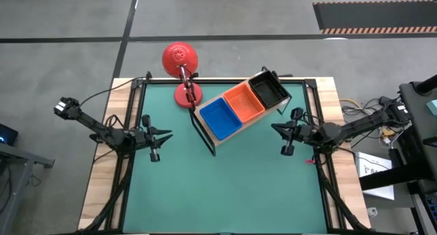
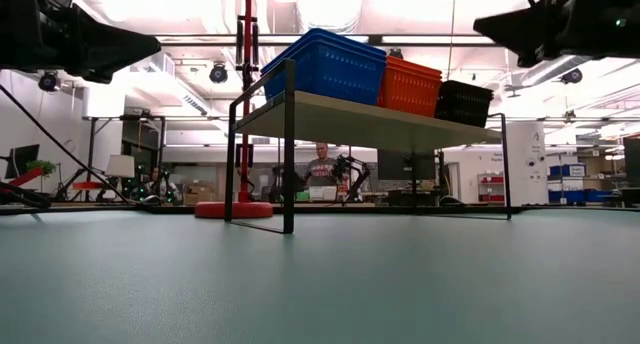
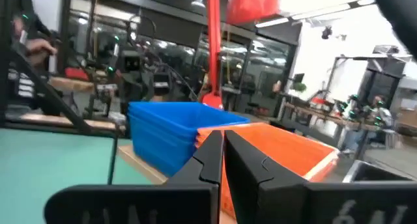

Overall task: Stack baskets on shelf by color
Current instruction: Return to Home Position

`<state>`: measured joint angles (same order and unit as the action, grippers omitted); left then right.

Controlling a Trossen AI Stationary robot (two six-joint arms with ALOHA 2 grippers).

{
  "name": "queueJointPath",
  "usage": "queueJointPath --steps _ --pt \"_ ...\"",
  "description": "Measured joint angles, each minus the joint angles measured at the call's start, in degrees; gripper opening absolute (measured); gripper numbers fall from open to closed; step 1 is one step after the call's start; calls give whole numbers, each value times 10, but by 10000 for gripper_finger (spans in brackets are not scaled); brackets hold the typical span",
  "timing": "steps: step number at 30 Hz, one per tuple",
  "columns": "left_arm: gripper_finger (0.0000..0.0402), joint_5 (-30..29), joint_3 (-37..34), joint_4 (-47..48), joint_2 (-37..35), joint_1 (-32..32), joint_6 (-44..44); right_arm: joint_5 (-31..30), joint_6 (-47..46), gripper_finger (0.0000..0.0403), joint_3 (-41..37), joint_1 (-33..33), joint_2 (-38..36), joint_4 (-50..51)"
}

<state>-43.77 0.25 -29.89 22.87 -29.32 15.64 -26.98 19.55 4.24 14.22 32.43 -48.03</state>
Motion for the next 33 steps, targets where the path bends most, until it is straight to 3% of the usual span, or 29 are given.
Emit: queueJointPath --steps 2,4,9,17,23,29,33 --pt "51 0 0 0 0 0 0 22 -4 9 0 0 1 -10" --pt "51 0 0 0 0 0 0 88 -3 9 5 0 6 -8" --pt "51 0 0 0 0 0 0 235 107 9 8 1 28 40" --pt "51 0 0 0 1 0 0 246 17 9 -8 -36 -25 188" --pt "51 0 0 0 3 0 0 294 -5 9 -35 -60 -104 271" --pt "51 0 0 0 6 0 0 361 -6 9 -35 -85 -198 438" --pt "51 0 0 0 7 0 0 340 -76 9 -34 -96 -248 467"
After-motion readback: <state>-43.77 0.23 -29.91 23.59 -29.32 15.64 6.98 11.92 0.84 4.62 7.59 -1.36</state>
